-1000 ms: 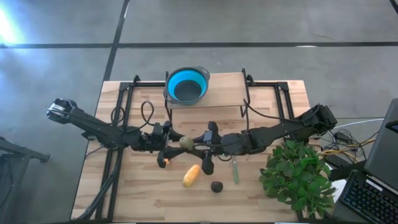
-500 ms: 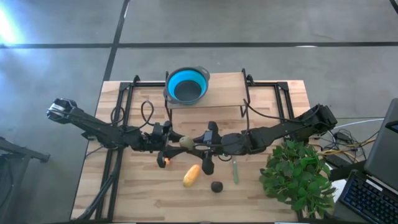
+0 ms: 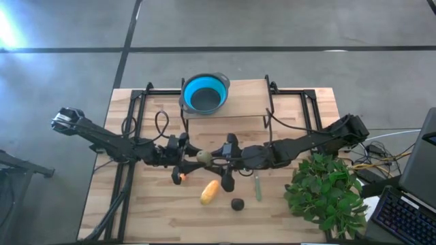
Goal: Pick & Place Fruit
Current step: Put the green kiwi in the blue strainer bowl on the shelf
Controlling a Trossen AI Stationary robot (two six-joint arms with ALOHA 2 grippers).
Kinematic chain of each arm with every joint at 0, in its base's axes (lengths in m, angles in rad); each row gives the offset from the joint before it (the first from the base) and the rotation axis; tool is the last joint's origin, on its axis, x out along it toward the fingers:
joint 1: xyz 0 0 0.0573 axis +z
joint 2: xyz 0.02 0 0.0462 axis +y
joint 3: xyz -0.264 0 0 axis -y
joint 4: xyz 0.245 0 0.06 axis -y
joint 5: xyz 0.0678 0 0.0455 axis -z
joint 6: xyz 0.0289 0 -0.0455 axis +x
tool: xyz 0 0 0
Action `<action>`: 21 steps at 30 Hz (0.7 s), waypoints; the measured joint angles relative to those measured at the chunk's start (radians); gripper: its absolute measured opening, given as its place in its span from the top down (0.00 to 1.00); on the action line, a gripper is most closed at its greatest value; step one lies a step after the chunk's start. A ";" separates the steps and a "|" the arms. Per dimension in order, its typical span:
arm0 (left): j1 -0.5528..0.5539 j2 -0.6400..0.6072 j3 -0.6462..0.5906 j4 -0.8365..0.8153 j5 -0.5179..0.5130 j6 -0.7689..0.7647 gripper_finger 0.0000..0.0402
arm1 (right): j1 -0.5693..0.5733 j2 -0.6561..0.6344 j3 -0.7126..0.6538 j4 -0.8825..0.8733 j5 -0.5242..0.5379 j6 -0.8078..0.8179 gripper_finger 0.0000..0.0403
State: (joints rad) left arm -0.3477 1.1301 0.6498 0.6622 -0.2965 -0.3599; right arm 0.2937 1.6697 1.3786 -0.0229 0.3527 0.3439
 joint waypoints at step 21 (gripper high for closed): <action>0.032 -0.061 0.065 -0.245 -0.067 0.051 0.49 | -0.001 -0.118 0.005 -0.168 0.010 -0.008 0.10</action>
State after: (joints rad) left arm -0.3162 1.0696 0.7151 0.4168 -0.3630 -0.3088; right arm 0.2924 1.5515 1.3838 -0.1907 0.3627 0.3363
